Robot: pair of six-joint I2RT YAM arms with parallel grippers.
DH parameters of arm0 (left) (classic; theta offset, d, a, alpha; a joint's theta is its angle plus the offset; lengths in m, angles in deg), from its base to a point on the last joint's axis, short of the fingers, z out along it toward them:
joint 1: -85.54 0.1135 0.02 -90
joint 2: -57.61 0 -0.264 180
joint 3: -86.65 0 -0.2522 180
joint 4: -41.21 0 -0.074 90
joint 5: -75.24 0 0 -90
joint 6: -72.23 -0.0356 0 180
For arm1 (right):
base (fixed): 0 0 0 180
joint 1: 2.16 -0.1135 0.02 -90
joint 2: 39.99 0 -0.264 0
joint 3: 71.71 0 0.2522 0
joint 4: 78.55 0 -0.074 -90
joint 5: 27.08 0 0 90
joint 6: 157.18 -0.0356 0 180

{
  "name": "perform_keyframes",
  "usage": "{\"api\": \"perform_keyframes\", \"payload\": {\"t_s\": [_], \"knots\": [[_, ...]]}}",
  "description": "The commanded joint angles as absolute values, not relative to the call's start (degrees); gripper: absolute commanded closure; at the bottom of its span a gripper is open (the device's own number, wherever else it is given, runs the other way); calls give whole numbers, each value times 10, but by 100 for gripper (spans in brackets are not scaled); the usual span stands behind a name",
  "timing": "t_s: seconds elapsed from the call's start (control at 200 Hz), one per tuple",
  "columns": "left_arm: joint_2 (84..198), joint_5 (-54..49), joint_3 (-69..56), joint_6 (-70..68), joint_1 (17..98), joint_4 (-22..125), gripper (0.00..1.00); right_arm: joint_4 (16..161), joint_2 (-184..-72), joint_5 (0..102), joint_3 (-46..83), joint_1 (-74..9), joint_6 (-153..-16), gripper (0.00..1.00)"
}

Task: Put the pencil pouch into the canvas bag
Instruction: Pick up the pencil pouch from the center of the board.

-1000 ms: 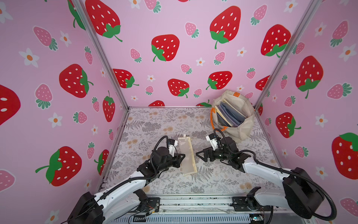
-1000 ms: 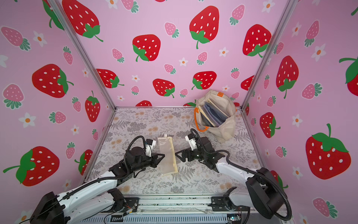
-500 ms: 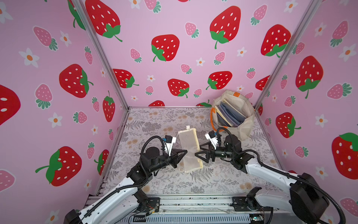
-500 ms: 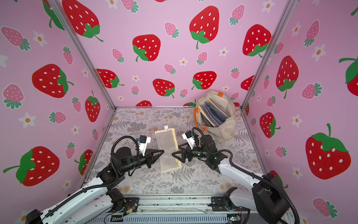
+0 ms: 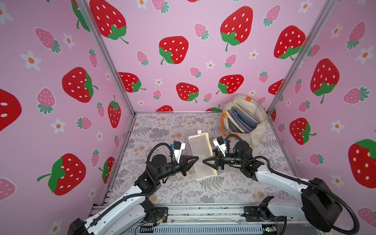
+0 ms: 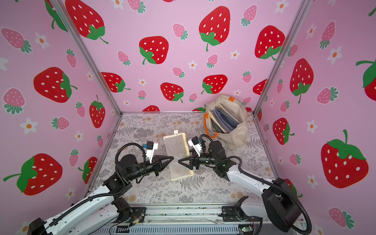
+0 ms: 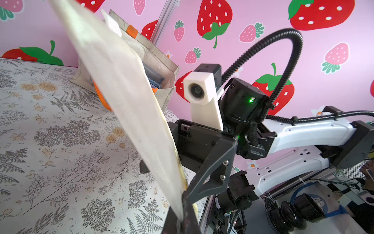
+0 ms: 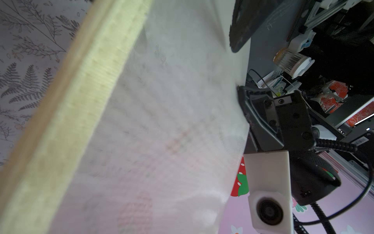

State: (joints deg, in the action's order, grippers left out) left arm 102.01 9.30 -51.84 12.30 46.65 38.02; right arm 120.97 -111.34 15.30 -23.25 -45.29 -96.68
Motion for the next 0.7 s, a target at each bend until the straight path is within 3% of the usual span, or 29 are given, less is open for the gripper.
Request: {"api": "perform_keyframes", "payload": {"t_s": [0.0, 0.23, 0.325, 0.395, 0.58, 0.695], "knots": [[1026, 95, -525, 125, 468, 355, 100, 1238, -1101, 130, -220, -454, -972, 47], [1031, 74, -541, 131, 468, 344, 100, 1218, -1094, 134, -211, -453, -974, 92], [1032, 64, -539, 124, 468, 358, 100, 1187, -1085, 143, -201, -451, -962, 100], [1033, 41, -535, 117, 468, 383, 99, 1136, -1074, 159, -185, -447, -944, 100], [1041, -34, -528, 109, 470, 447, 31, 831, -1046, 267, -68, -392, -826, 100], [1056, -63, -522, 100, 473, 481, 13, 685, -1051, 340, 36, -335, -758, 100]]}}
